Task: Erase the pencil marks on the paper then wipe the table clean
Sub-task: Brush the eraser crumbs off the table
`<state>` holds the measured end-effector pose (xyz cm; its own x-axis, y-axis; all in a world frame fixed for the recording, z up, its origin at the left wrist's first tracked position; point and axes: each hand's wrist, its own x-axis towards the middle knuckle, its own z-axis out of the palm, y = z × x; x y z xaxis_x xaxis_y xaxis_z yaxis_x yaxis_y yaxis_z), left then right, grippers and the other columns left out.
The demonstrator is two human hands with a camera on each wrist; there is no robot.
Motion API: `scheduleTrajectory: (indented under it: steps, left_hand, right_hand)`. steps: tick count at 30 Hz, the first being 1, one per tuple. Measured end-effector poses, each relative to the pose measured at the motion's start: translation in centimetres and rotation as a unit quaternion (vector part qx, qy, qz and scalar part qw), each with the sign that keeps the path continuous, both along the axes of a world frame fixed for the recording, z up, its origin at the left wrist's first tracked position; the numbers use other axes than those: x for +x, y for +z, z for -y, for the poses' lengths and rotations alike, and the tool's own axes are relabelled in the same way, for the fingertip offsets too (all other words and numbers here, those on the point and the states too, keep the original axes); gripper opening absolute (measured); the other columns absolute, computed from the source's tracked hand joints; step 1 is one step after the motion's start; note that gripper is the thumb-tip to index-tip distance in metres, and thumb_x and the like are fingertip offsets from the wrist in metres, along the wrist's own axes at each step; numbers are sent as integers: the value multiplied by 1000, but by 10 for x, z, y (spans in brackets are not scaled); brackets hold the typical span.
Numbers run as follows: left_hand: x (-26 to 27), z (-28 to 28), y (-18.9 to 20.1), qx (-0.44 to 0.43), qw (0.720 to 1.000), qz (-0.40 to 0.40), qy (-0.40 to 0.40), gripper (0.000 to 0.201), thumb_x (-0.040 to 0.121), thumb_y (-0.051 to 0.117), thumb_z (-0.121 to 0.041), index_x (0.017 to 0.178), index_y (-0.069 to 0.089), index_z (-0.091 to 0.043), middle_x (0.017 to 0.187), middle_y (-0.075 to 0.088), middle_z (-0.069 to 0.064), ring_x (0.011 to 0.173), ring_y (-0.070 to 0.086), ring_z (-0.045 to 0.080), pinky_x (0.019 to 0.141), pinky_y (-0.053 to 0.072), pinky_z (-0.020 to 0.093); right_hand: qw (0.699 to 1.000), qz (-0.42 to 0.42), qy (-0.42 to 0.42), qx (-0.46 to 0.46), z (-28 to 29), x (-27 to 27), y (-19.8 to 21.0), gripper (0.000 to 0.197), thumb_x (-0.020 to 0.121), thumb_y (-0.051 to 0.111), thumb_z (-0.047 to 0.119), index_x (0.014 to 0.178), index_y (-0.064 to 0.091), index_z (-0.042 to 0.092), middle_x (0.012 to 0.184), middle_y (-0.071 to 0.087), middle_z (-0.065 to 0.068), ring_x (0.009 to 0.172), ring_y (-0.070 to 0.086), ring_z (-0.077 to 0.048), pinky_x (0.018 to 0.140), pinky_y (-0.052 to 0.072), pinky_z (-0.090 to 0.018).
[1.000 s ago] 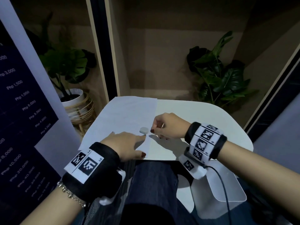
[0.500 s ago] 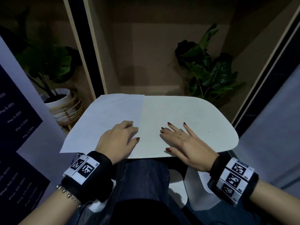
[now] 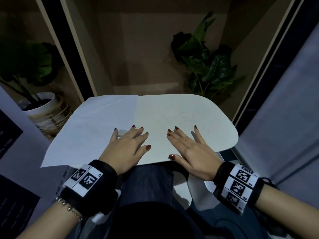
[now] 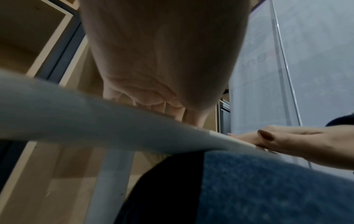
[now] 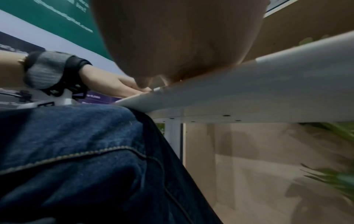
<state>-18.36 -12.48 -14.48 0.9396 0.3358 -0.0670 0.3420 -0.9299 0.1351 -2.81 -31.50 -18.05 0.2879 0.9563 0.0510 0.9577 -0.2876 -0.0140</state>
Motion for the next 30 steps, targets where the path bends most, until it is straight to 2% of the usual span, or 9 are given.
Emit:
scheduleTrajectory:
  steps: [3,8,12,15,18,22,25,28,30]
  left_hand:
    - [5,3,0,8,1000,-9,-3,54,102,25,-53,152,29,-31,163,15,-10,150,11,10,119,2,52]
    - [15,5,-1,43,999,-29,2,57,102,20,-54,152,26,-28,163,14,-8,149,15,12,119,3,56]
    - [25,4,-2,57,998,-34,13,59,101,17,-55,151,28,-26,163,16,-7,148,18,11,118,4,57]
    - [31,4,-4,68,997,-46,13,61,101,15,-56,151,27,-23,162,17,-4,148,20,13,117,6,58]
    - [36,6,-7,87,995,-48,14,60,103,13,-50,153,22,-20,163,14,-1,148,20,15,117,4,58]
    - [39,10,-10,120,992,-34,7,53,106,14,-36,153,22,-14,163,16,3,147,22,18,119,4,54]
    - [42,8,-12,141,990,-30,-3,53,106,14,-33,153,21,-12,163,16,6,148,21,18,120,14,45]
    - [45,6,-15,107,994,-11,-9,51,106,19,-29,153,21,-8,163,15,9,148,21,20,119,20,37]
    - [46,7,-15,93,996,8,-11,51,106,22,-26,154,19,-7,164,12,9,148,20,20,116,23,33]
  right_hand:
    - [999,-14,-34,-7,11,12,3,93,84,-18,70,159,7,21,166,2,9,152,-10,-7,121,-14,-46]
    - [994,-33,-102,-17,38,38,4,90,83,-12,69,159,6,23,165,-1,11,150,-11,-4,116,-20,-40]
    - [987,-29,-158,-30,57,54,5,94,81,-14,71,159,9,23,166,3,10,151,-9,-5,119,-14,-44]
    - [979,-17,-203,-17,60,57,9,101,79,-18,74,157,17,21,166,10,6,152,-5,-8,121,-9,-51]
    - [988,-56,-141,8,48,35,20,102,80,-19,75,158,16,20,166,4,4,151,-12,-8,120,-15,-46]
    - [993,-115,13,-30,27,-6,23,83,89,-3,64,159,12,22,165,-1,11,150,-14,-4,119,-18,-41]
    - [994,-99,-14,-32,34,7,18,82,89,-4,64,159,10,23,164,1,12,150,-13,-4,121,-17,-47]
    - [996,-35,-73,-38,42,26,21,97,81,-20,71,159,10,23,166,3,8,151,-11,-7,121,-14,-49]
    - [997,-39,-48,-41,36,17,25,93,84,-14,68,159,10,20,166,1,6,151,-12,-9,120,-18,-45]
